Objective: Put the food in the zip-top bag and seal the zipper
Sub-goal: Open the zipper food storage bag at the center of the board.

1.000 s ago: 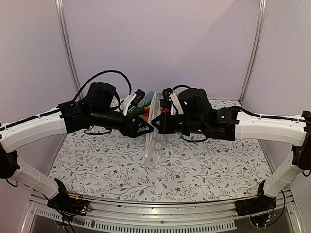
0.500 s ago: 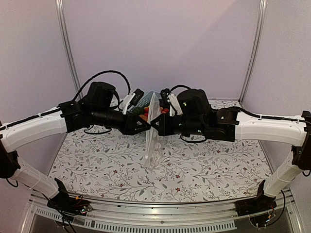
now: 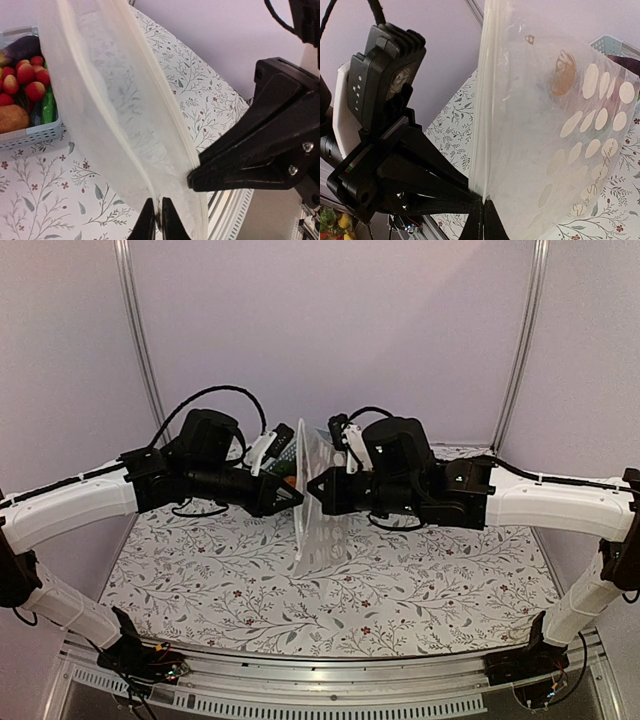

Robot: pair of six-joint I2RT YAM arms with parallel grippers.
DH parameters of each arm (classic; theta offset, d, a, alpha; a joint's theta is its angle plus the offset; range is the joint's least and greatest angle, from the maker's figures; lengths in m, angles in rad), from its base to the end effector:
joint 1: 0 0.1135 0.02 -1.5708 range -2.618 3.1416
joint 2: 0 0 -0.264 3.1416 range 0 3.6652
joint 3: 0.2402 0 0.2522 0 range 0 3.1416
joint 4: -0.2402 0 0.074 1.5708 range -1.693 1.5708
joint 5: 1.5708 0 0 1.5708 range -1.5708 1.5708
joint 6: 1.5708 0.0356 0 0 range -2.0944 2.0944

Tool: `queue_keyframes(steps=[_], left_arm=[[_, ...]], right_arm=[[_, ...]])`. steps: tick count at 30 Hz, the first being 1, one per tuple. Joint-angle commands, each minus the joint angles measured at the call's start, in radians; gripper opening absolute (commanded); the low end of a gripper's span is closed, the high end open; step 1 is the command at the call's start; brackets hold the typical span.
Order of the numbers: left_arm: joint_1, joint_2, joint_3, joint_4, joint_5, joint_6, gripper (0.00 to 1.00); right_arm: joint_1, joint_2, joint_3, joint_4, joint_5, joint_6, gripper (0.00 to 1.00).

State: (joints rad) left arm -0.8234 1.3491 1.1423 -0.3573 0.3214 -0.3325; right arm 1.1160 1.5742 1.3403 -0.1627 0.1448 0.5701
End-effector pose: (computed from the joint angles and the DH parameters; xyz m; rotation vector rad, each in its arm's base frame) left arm 0.1991 -0.2314 0.3218 0.7482 2.1529 -0.9912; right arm 0.1688 0.3336 0.3369 -0.4659 2.0384 0.9368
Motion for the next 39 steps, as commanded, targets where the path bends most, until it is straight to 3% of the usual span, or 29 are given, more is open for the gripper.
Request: queue_keyframes(steps=[1,12,23,33,36,39], left_arm=[[0.015,-0.001,0.005,-0.051,-0.096,0.01,0.02],[0.015,-0.037,0.017,-0.129,-0.317,0.051,0.0],[0.015,-0.078,0.024,-0.167,-0.492,0.096,0.0],[0.018,-0.117,0.026,-0.164,-0.471,0.148,0.0],[0.018,-0.153,0.022,-0.141,-0.377,0.183,0.0],[0.018,-0.178,0.043,-0.167,-0.372,0.179,0.0]], right_arm=[[0.018,0.019,0.042,-0.065,0.102,-0.018,0.0],[0.037,0.038,0.114,-0.256,0.311,0.017,0.0],[0.041,0.029,0.109,-0.299,0.393,0.053,0.0],[0.041,0.02,0.099,-0.331,0.441,0.101,0.0],[0.041,0.02,0.097,-0.295,0.385,0.084,0.0],[0.042,0.033,0.106,-0.248,0.307,0.056,0.0]])
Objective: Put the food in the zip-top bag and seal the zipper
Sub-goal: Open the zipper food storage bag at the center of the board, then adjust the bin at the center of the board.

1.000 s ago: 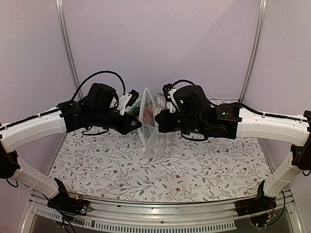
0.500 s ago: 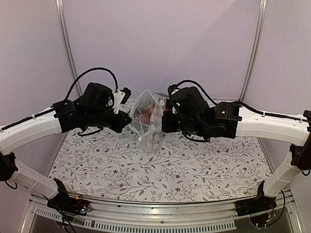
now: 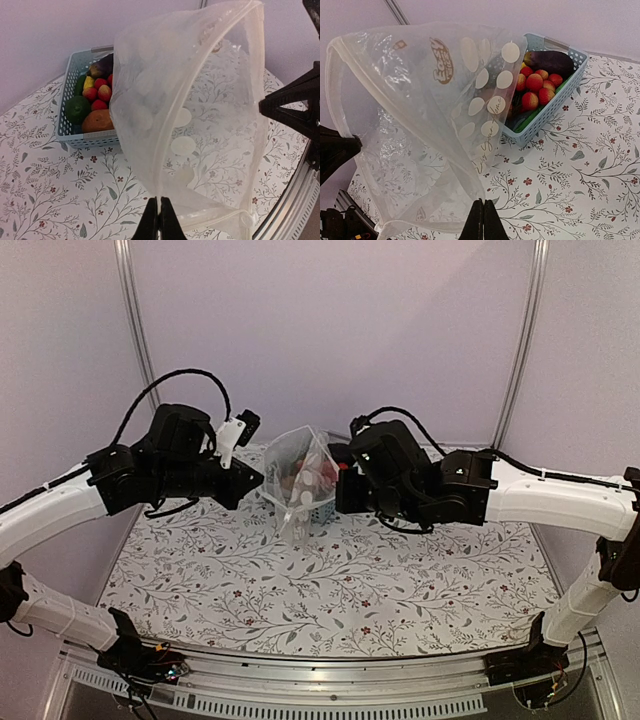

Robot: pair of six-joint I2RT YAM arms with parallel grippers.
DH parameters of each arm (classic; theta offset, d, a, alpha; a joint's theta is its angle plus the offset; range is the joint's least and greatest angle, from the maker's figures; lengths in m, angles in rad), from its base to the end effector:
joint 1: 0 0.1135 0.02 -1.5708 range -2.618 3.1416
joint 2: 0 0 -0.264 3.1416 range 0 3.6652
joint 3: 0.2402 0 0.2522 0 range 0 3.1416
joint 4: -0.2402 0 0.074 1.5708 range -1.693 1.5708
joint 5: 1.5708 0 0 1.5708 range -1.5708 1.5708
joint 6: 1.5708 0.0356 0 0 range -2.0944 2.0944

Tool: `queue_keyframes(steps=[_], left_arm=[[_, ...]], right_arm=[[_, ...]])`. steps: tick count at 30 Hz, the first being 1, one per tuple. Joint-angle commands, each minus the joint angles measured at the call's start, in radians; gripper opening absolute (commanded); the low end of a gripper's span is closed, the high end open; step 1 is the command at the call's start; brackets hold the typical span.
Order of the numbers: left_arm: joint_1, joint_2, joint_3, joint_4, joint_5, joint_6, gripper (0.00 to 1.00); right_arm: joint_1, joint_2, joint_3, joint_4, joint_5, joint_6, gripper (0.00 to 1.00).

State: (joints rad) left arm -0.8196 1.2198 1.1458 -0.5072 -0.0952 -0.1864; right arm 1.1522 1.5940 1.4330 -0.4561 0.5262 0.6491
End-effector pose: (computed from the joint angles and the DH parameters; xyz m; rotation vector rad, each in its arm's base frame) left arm 0.1864 -0.1946 0.3430 0.6277 2.0964 -0.4777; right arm 0.1639 0.3244 0.3367 -0.2414 2.1218 0.5025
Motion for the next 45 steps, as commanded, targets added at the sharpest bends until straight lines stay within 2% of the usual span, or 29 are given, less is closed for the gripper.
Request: queue_keyframes(steps=[1,12,16,21,24,29,35,45], left_arm=[[0.014,-0.053,0.054,-0.041,0.036,0.034,0.0],[0.014,-0.111,0.191,-0.322,-0.067,0.027,0.0],[0.018,-0.131,0.112,-0.314,-0.114,0.006,0.0],[0.081,-0.105,-0.003,-0.254,-0.075,0.008,0.0],[0.129,-0.08,-0.034,-0.225,-0.043,0.008,0.0],[0.203,-0.069,-0.05,-0.187,-0.012,-0.001,0.0],[0.269,-0.095,-0.077,-0.156,0.02,-0.008,0.0],[0.281,-0.121,-0.122,-0.128,0.044,-0.003,0.0]], right_arm=[[0.005,0.021,0.024,0.053,-0.096,-0.028,0.0],[-0.036,0.183,0.152,0.129,-0.292,-0.042,0.0],[-0.056,0.226,0.162,0.171,-0.36,-0.029,0.0],[-0.068,0.246,0.157,0.171,-0.414,-0.025,0.01],[-0.069,0.216,0.123,0.165,-0.399,-0.037,0.22],[-0.088,0.137,0.063,0.114,-0.325,-0.061,0.44],[-0.159,0.132,0.053,0.018,-0.294,-0.047,0.53],[-0.278,0.275,0.118,0.012,-0.303,0.006,0.61]])
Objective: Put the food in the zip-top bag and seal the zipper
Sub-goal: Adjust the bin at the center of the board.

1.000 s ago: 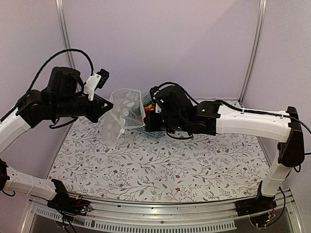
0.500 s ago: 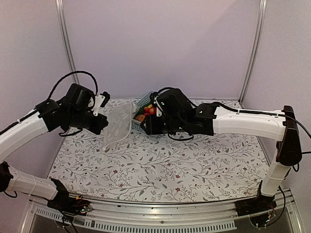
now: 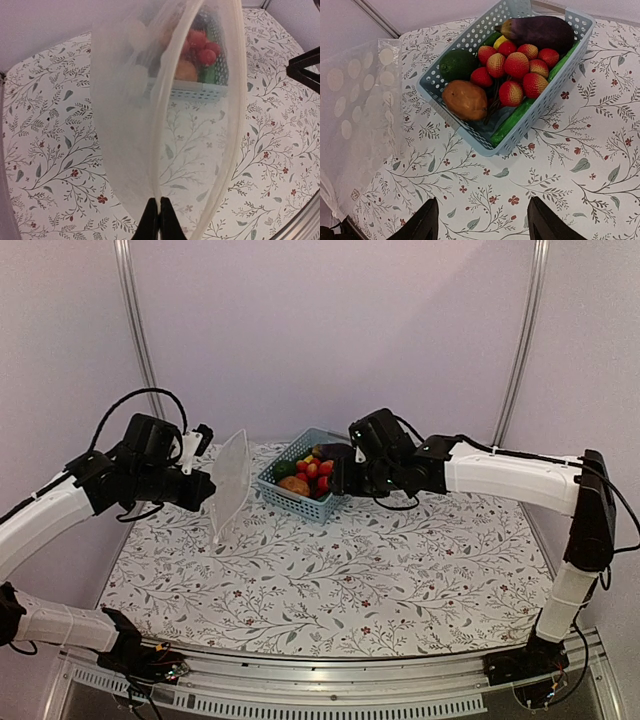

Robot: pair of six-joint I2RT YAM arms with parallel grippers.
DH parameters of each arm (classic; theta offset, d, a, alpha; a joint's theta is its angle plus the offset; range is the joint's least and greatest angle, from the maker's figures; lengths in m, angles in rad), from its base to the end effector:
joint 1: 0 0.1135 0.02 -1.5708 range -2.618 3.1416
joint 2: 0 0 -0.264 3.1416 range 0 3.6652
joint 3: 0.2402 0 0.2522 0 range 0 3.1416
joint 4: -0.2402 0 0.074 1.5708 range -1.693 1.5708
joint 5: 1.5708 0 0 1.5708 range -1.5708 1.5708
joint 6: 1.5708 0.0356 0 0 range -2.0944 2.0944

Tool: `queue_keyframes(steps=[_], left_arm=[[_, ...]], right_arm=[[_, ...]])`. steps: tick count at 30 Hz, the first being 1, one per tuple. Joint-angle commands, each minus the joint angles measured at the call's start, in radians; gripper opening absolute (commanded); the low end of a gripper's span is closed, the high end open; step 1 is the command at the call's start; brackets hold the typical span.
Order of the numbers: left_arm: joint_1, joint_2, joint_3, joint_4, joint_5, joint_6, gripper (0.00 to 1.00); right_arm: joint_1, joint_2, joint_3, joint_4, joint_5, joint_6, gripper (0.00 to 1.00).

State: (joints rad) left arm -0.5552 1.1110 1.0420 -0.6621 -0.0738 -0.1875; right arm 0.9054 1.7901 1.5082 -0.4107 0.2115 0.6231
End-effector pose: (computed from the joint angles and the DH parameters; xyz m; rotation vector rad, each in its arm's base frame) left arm 0.1993 -0.1205 0.3199 0.3861 2.2852 -0.2957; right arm 0.2609 0.3204 0.2912 -0.2107 2.3011 0.5732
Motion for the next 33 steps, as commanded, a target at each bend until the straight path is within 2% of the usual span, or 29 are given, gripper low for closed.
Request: queue_keyframes(steps=[1,14,26,30,33], left_arm=[[0.017,-0.013,-0.02,0.03,0.026,-0.003,0.0],[0.023,-0.018,-0.03,0.037,0.052,-0.009,0.0],[0.032,-0.022,-0.033,0.039,0.066,-0.022,0.0],[0.036,-0.024,-0.034,0.041,0.094,-0.026,0.0],[0.038,-0.026,-0.035,0.042,0.097,-0.028,0.0]], right_arm=[[-0.039,0.102,0.059,-0.033,0.011,0.036,0.61],[-0.109,0.367,0.231,-0.017,-0.005,0.119,0.58],[-0.128,0.488,0.309,-0.008,-0.031,0.161,0.56],[-0.132,0.509,0.325,-0.009,-0.027,0.176,0.5],[-0.135,0.517,0.331,-0.009,-0.015,0.189,0.4]])
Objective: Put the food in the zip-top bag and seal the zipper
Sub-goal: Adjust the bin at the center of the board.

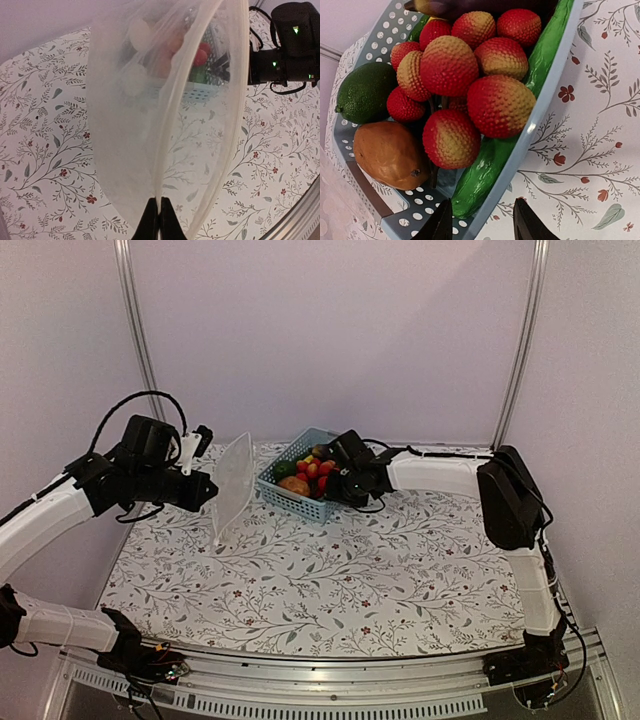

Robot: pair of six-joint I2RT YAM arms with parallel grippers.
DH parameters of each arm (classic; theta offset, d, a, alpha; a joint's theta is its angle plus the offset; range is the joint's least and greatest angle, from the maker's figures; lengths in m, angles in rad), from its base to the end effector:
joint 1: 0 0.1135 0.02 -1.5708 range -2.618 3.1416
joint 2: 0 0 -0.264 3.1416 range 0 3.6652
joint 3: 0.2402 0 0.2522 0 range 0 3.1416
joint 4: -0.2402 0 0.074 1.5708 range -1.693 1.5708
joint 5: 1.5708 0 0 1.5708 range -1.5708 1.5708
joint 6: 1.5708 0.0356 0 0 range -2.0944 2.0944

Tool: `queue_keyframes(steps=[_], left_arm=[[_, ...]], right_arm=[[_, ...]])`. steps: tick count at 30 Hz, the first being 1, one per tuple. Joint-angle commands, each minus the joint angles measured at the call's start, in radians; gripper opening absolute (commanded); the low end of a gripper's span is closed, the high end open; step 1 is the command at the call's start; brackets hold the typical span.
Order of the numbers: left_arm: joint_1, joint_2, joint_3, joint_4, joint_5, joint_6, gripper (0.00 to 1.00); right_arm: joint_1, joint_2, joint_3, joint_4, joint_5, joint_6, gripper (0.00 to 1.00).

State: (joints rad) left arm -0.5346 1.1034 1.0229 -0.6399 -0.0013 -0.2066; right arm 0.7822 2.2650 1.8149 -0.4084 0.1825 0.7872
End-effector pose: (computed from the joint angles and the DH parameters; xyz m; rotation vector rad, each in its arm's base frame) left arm 0.2000 -0.1184 0.3170 0.3783 2.2900 -0.3792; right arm 0.3641 0.3526 0.1813 0.0903 2.4699 0.4894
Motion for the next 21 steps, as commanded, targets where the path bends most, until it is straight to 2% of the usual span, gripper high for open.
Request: queue_keyframes(steps=[1,4,13,18,21], left_arm=[[0.019,-0.02,-0.018,0.02,0.024,-0.009,0.0],[0.021,-0.023,-0.019,0.02,0.021,-0.008,0.0],[0.028,-0.03,-0.02,0.016,0.005,0.004,0.0],[0.03,-0.033,-0.021,0.014,0.005,0.008,0.0],[0.03,-0.035,-0.02,0.013,0.004,0.006,0.0]], right_arm=[[-0.014,0.043,0.024,-0.015,0.024,0.03,0.37],[-0.021,0.04,0.023,-0.032,0.058,0.05,0.26],[-0.037,-0.013,0.012,-0.109,0.11,0.011,0.08],[-0.042,-0.076,-0.034,-0.173,0.153,-0.053,0.01],[-0.049,-0.128,-0.08,-0.212,0.182,-0.086,0.0]])
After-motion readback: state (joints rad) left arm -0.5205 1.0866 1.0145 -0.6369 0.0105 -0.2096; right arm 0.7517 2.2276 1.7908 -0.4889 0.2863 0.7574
